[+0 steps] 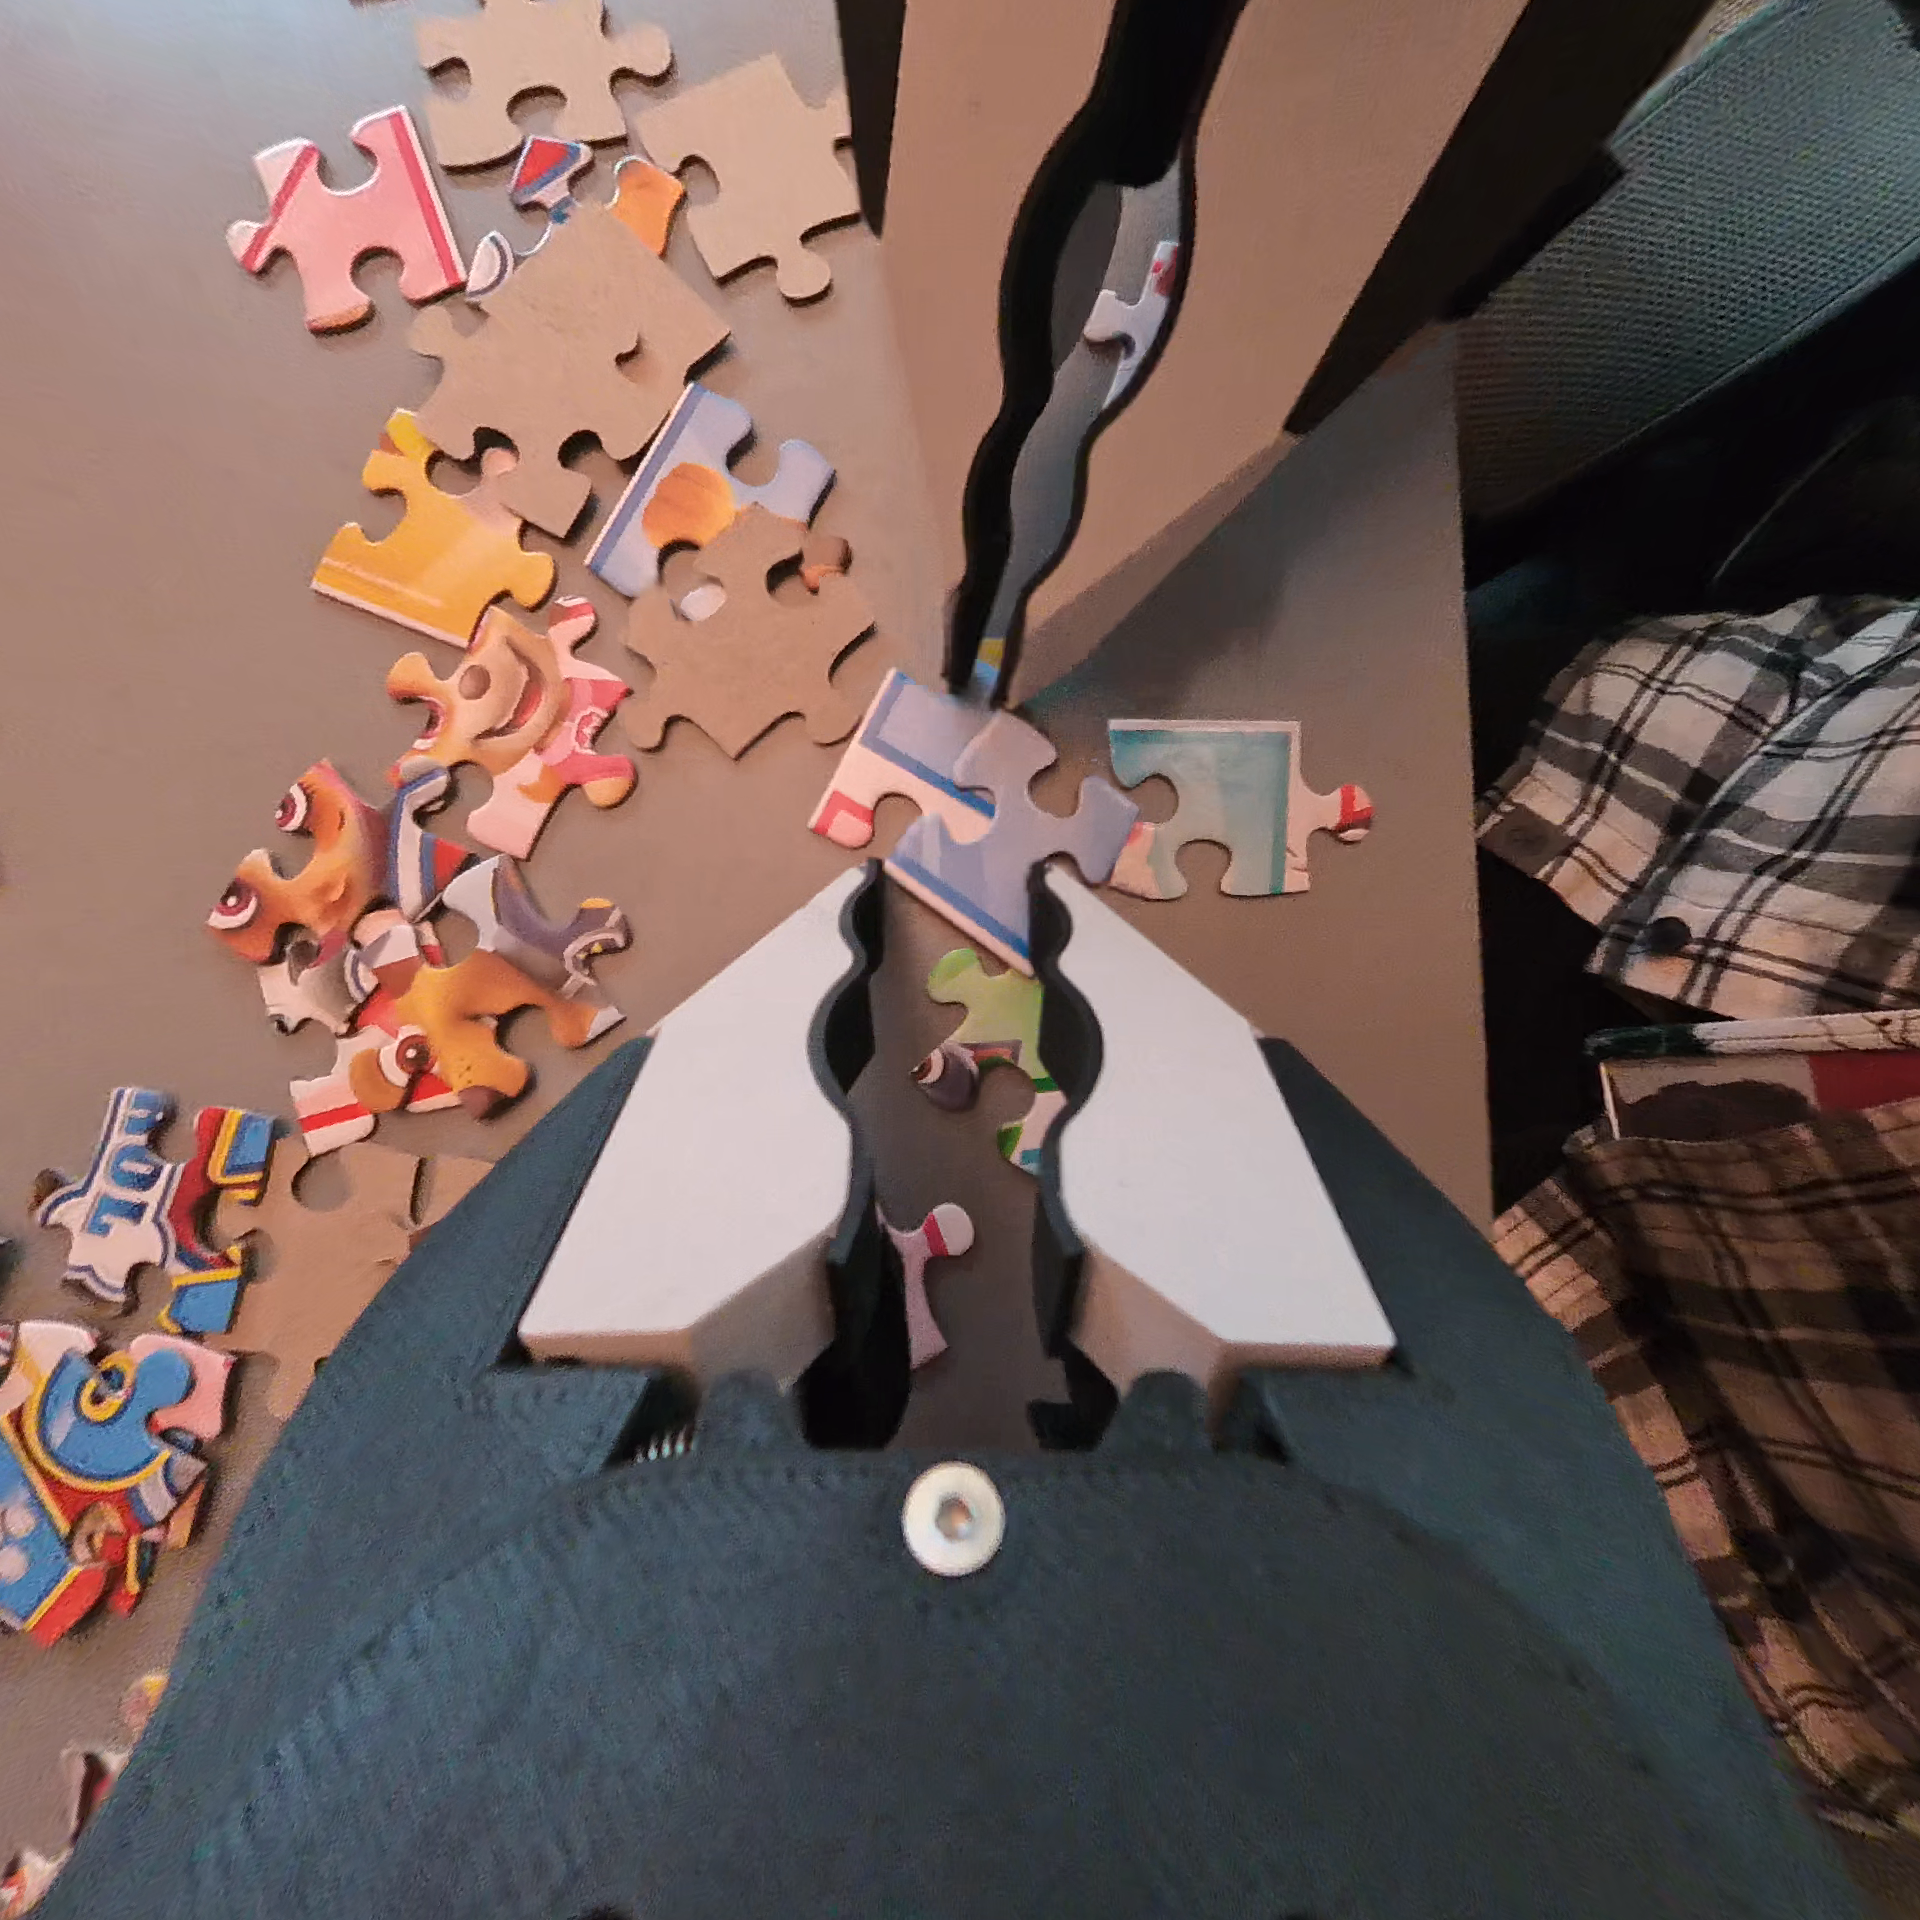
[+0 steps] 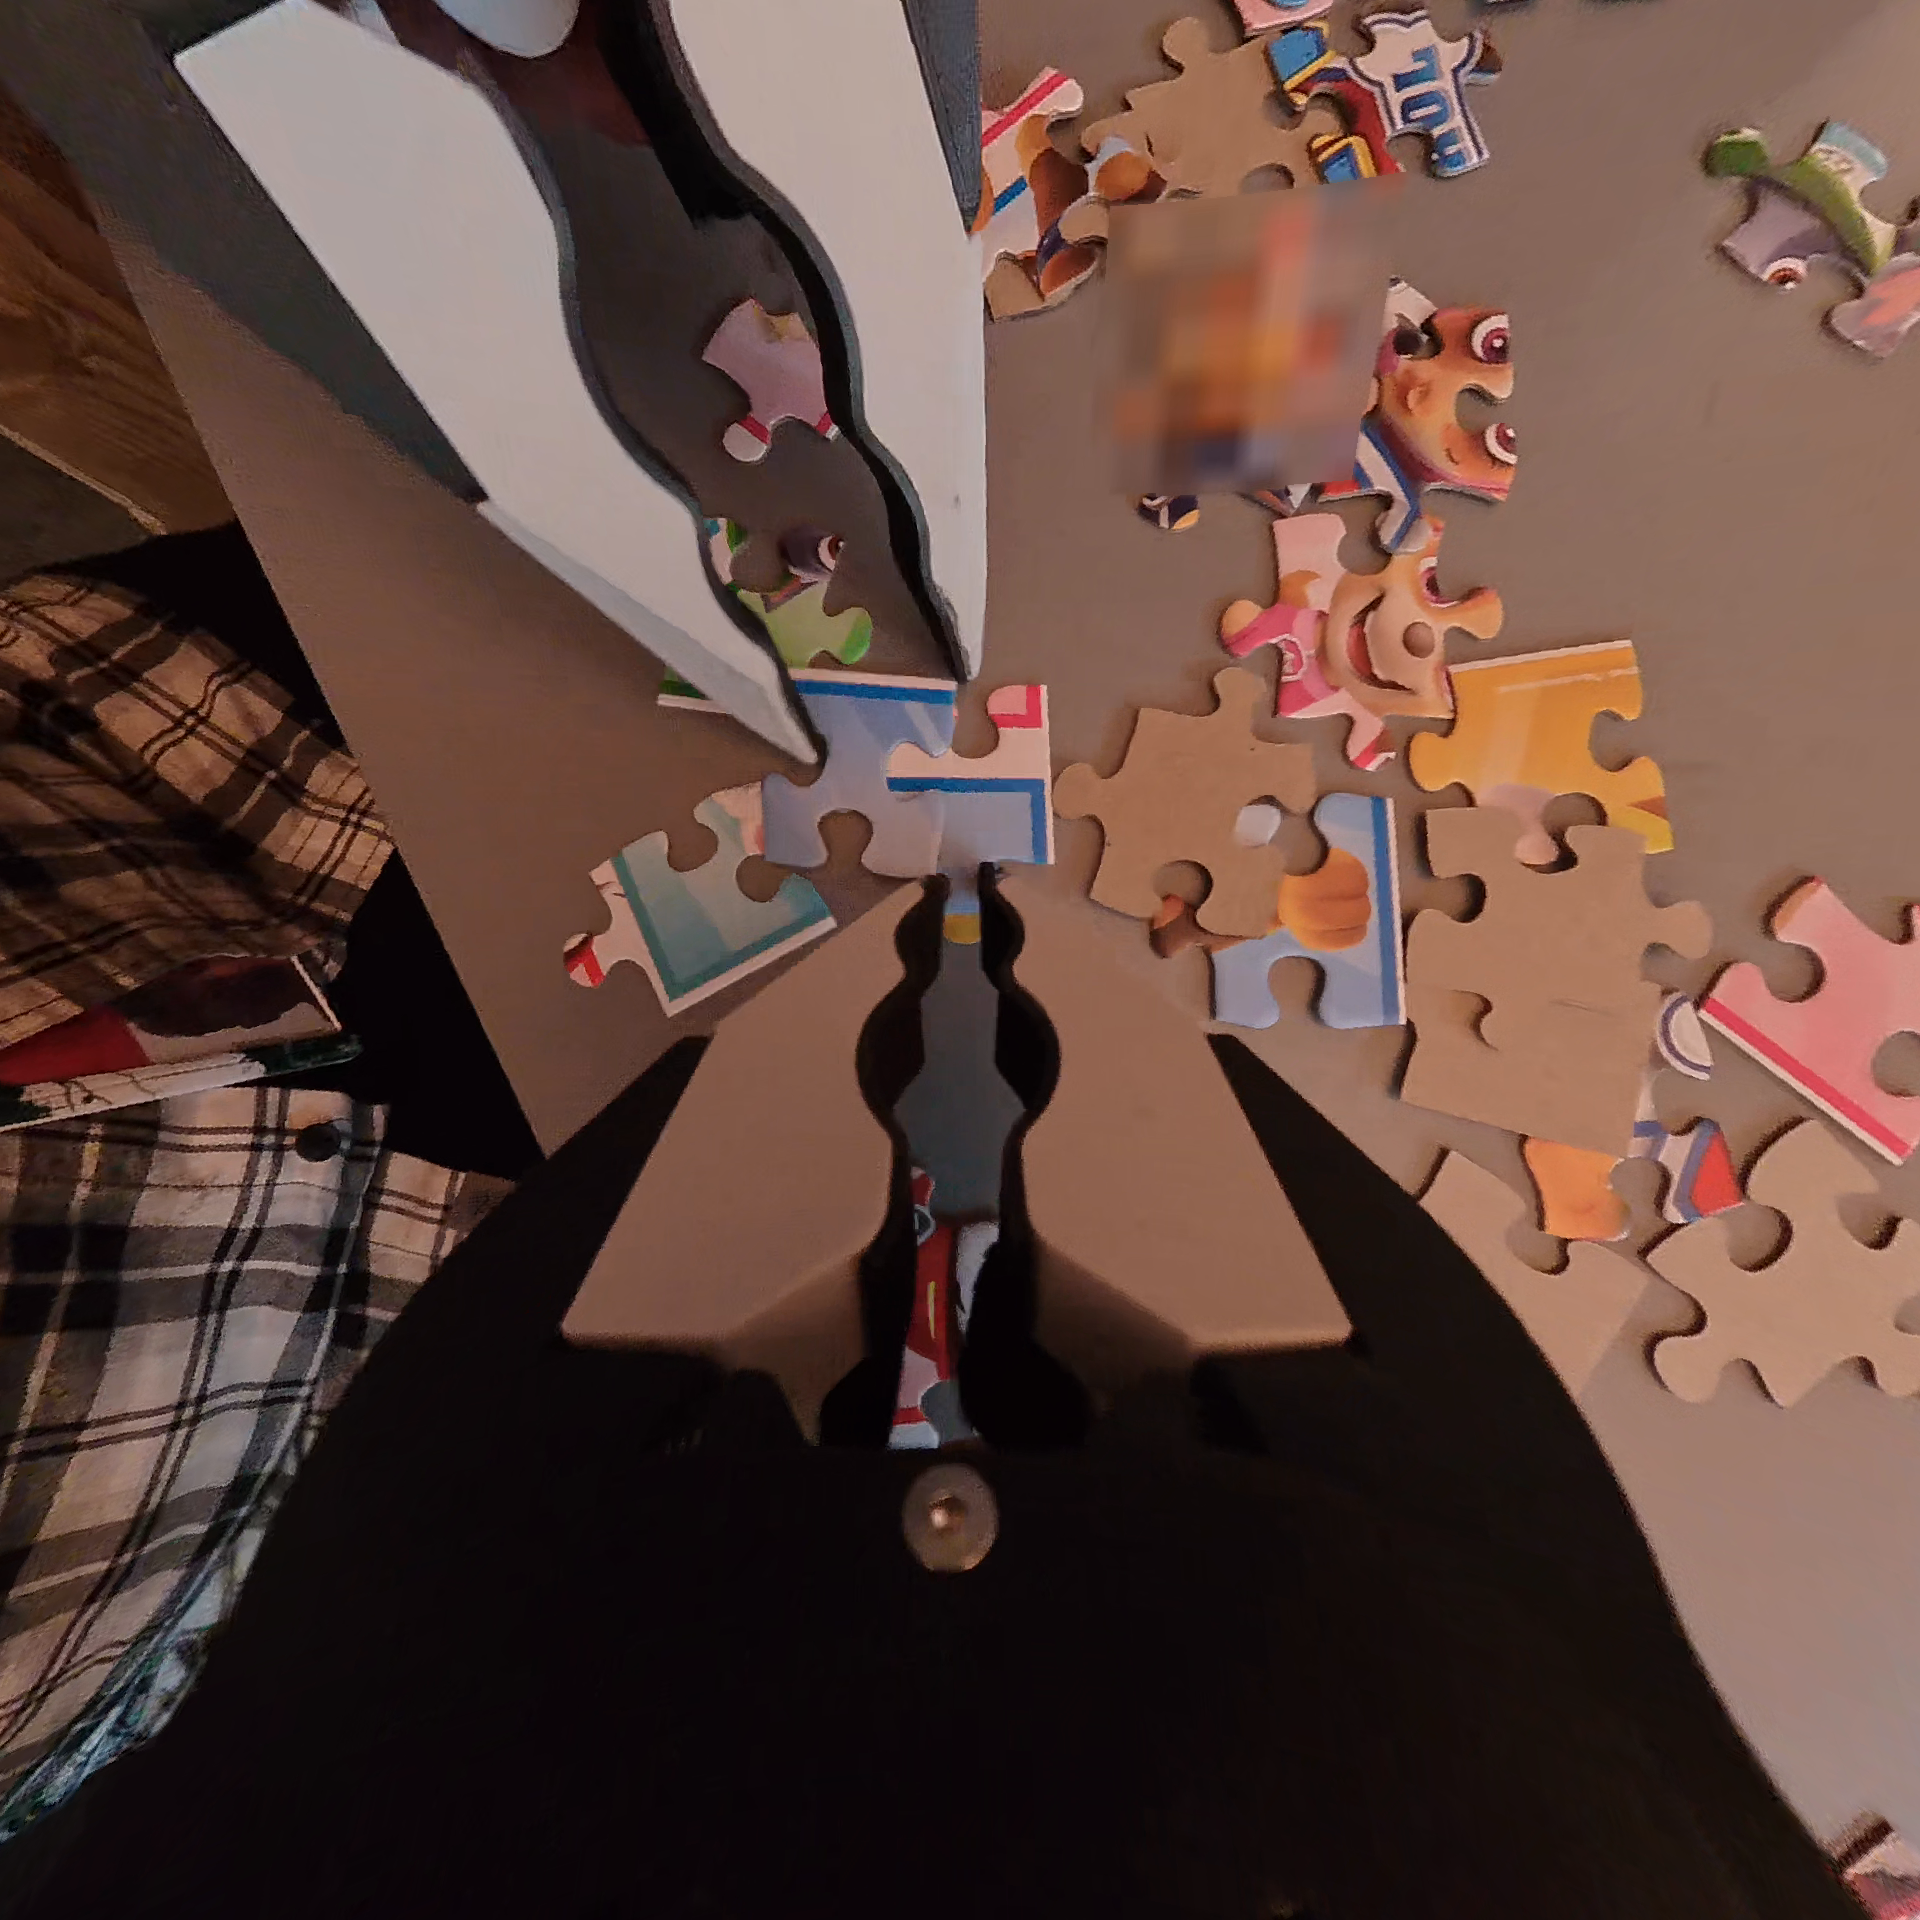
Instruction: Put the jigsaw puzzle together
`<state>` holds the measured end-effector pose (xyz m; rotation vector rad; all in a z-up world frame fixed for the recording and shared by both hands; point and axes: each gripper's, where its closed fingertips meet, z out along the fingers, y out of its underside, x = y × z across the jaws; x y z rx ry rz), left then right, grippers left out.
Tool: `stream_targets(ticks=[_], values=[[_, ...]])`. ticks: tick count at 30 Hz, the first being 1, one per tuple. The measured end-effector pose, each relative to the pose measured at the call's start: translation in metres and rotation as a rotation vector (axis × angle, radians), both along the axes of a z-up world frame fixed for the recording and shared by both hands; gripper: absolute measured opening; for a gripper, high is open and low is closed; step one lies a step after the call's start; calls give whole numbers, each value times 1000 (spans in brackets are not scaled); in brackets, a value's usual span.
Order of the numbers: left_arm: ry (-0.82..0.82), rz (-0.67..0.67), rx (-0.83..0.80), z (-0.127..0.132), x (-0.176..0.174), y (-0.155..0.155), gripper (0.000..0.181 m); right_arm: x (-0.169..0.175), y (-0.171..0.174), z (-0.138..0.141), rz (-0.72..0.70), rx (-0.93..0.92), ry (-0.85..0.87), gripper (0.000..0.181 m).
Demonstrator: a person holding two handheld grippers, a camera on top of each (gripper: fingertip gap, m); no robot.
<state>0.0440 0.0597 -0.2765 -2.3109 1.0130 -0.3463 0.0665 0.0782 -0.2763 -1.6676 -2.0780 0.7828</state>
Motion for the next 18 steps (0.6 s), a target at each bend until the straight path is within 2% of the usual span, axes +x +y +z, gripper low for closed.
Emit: stream_targets(ticks=[4, 7, 12, 13, 15, 18], values=[[-5, 17, 3, 0, -4, 0, 19, 3, 8, 1, -26, 35, 8, 6], [-1, 31, 6, 0, -8, -1, 18, 7, -4, 12, 22, 19, 41, 11], [2, 84, 22, 1, -23, 2, 15, 20, -33, 9, 131, -9, -6, 36], [-2, 95, 34, 3, -26, 2, 5, 21, -36, 7, 133, -4, -14, 39], [-46, 113, 44, 11, -28, 1, 0, 21, -42, 8, 144, -10, -5, 36], [-25, 136, 34, 10, -37, -5, 0, 23, -45, 2, 150, 4, -14, 28]])
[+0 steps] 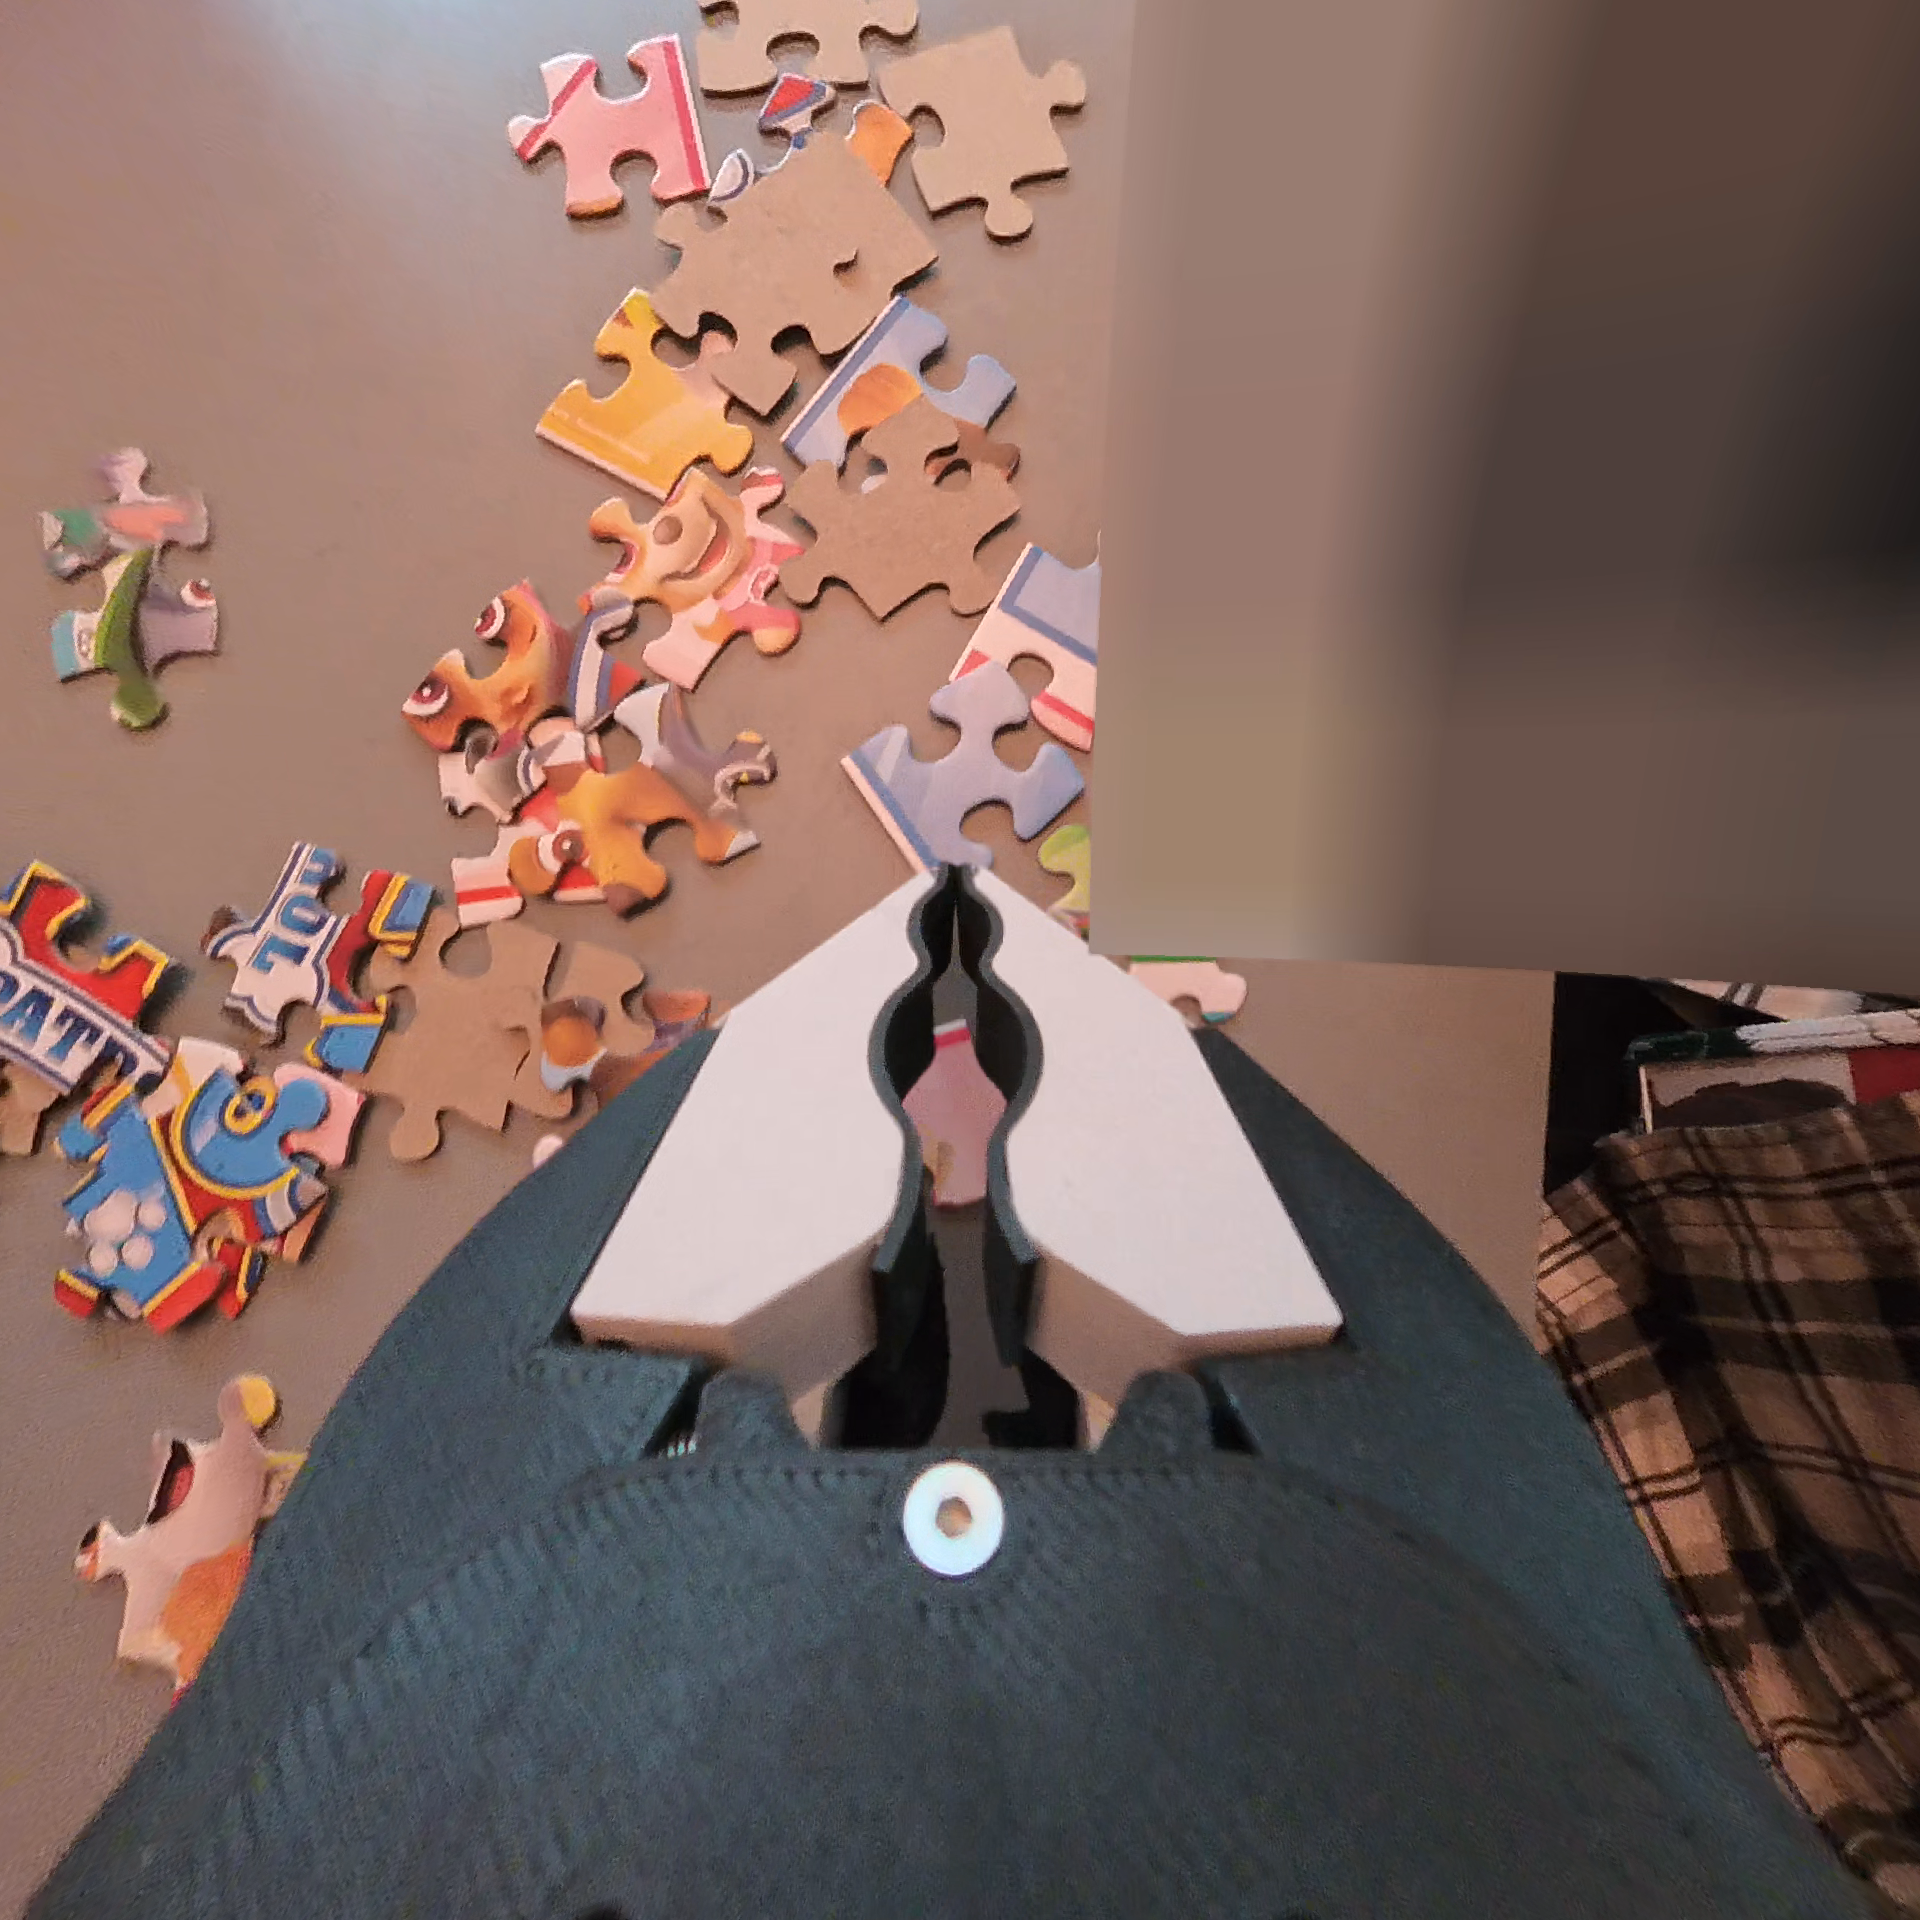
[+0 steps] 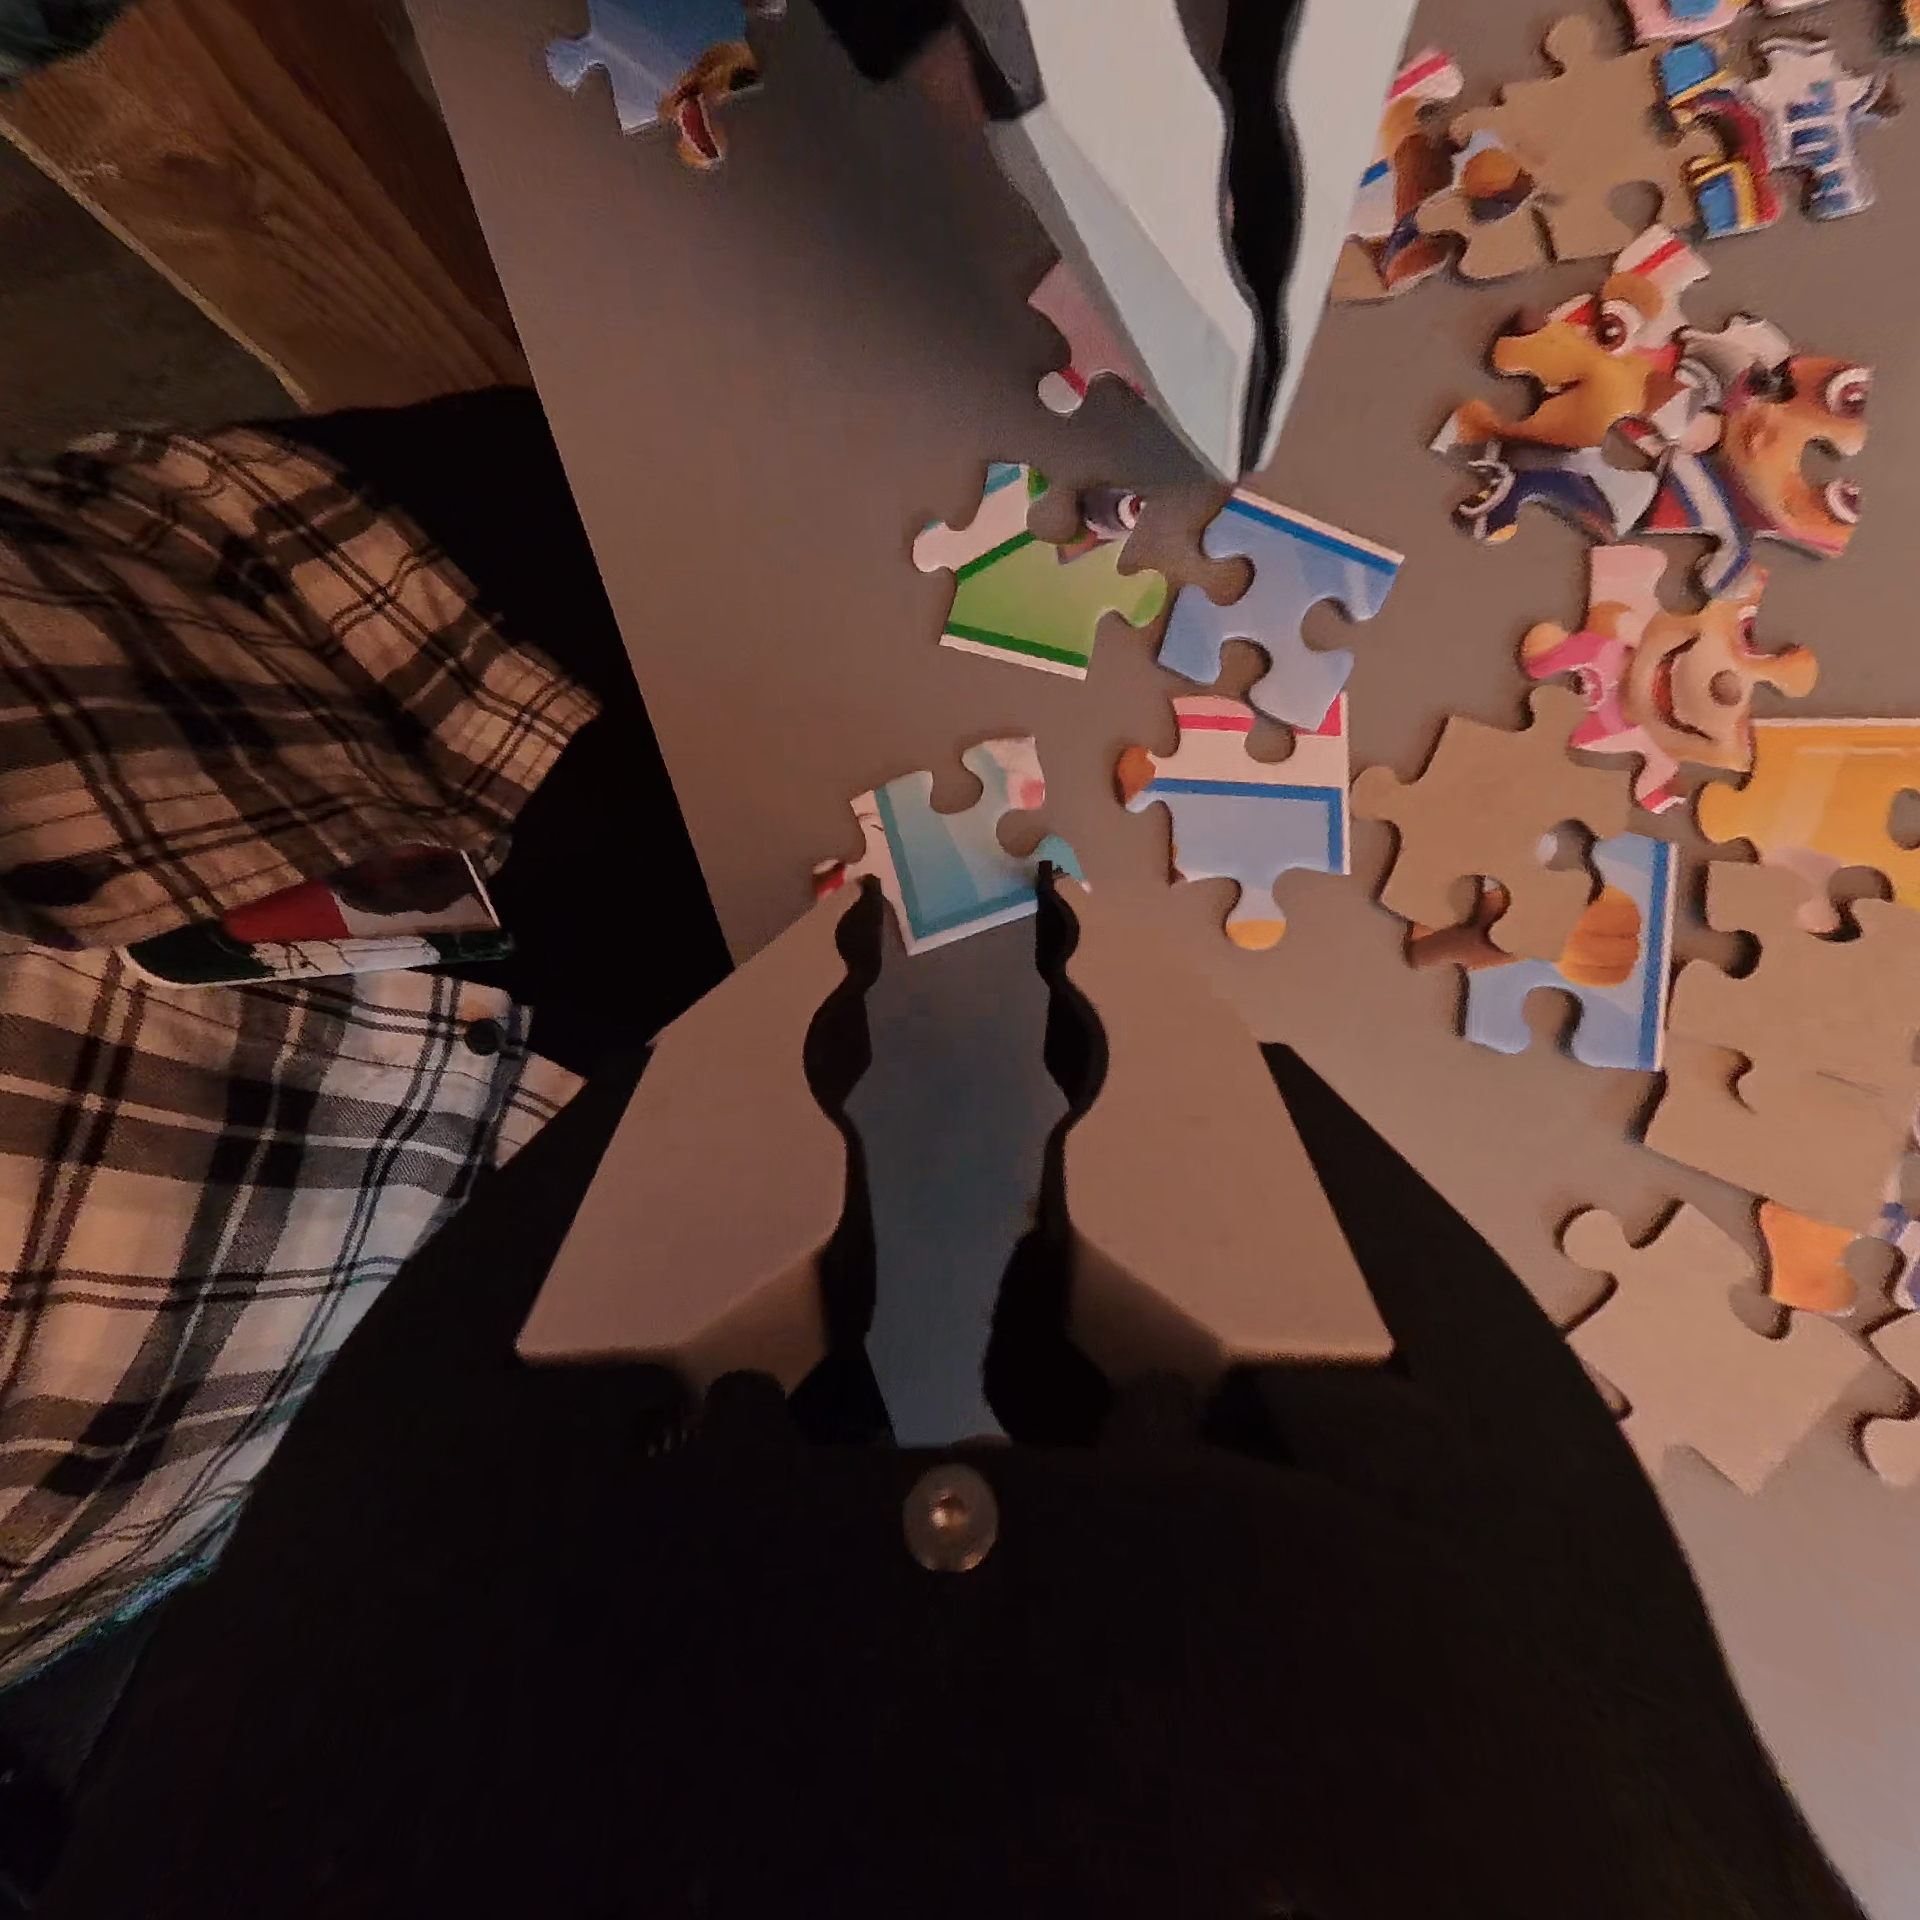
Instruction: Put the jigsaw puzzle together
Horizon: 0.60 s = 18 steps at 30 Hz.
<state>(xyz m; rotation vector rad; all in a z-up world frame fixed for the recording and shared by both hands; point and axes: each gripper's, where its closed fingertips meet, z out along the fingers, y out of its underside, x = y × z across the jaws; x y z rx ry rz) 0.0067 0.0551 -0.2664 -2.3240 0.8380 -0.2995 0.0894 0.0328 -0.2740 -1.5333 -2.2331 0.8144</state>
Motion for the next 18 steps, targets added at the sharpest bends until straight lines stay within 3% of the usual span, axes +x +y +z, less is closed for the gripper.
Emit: stream_targets(ticks=[3, 7, 15, 18], values=[[-7, 27, -7, 1, -6, -8, 0, 7, 8, -1, -20, 31, -26, 19], [-35, 16, 7, 9, 2, -21, 6, 13, 15, 4, -36, 35, -22, 23], [-71, -94, 16, 7, 77, -54, 19, 21, 2, 2, -24, -15, -20, 31], [-80, -71, 19, 3, 93, -58, 21, 26, 1, 3, -41, -29, -18, 24]])
